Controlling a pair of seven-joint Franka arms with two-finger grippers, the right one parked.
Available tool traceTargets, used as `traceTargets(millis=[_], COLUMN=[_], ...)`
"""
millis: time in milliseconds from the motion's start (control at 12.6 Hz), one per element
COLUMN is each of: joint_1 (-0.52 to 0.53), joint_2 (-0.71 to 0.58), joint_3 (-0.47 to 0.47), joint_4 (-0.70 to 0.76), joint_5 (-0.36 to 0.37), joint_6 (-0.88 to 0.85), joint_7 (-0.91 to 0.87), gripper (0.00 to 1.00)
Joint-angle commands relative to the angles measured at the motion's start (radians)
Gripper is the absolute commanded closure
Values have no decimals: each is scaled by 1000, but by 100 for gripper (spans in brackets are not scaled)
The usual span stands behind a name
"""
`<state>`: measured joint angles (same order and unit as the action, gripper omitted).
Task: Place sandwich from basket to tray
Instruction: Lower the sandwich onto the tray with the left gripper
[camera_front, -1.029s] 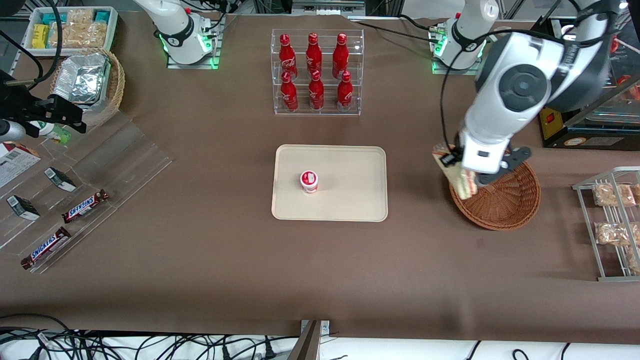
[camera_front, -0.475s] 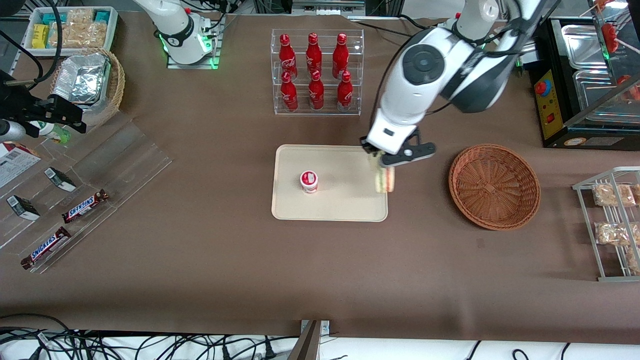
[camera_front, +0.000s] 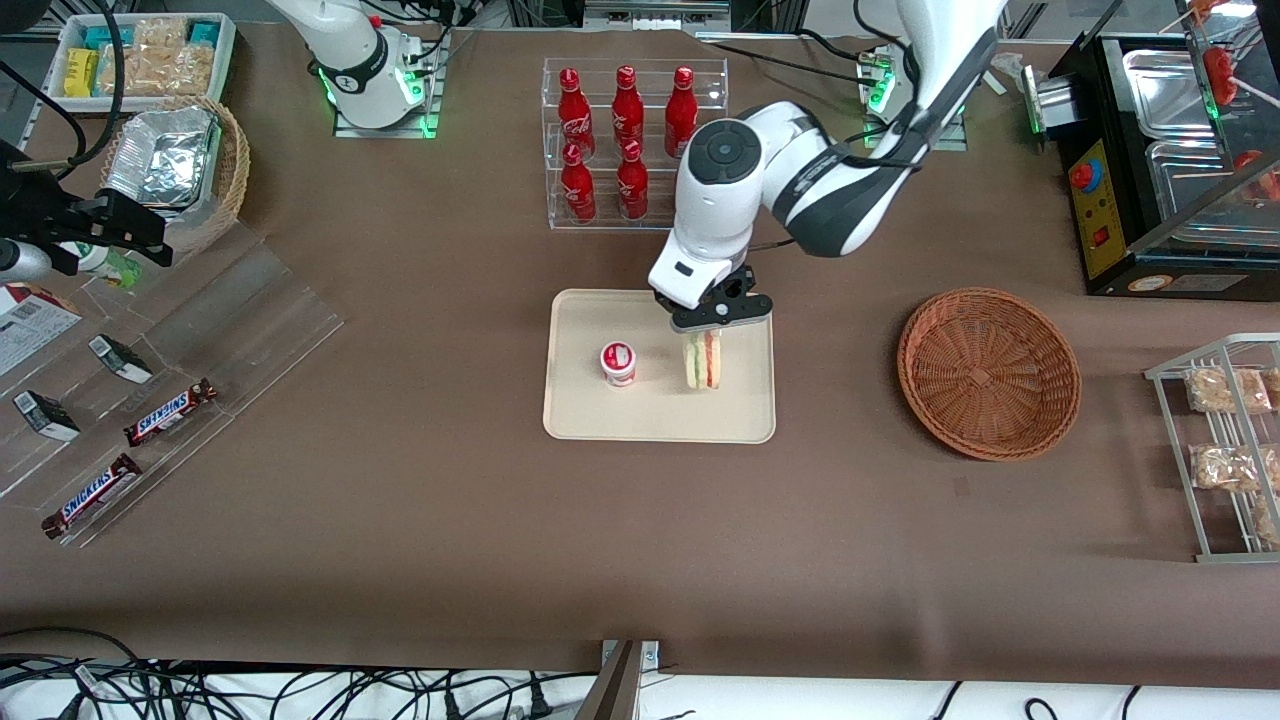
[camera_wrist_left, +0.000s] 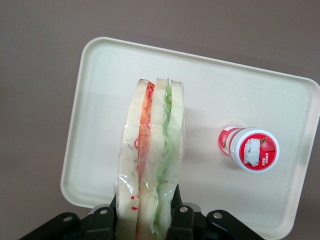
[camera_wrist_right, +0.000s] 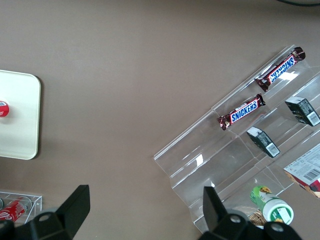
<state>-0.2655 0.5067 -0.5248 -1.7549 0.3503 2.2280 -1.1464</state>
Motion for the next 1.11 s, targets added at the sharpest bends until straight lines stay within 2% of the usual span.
traceTargets(millis=[0,79,317,475,1029], joint_1=[5,8,17,22,34], joint_2=[-7,-10,-8,-7,12], joint_3=[-1,-3,0,2,12], joint_4=[-81,-98,-120,-139,-167], joint_5=[91,123,133,180,191], joint_6=[82,87,114,130,174], joint_7=[-82,-97,-95,-104,-116], gripper=[63,63,63,63,63])
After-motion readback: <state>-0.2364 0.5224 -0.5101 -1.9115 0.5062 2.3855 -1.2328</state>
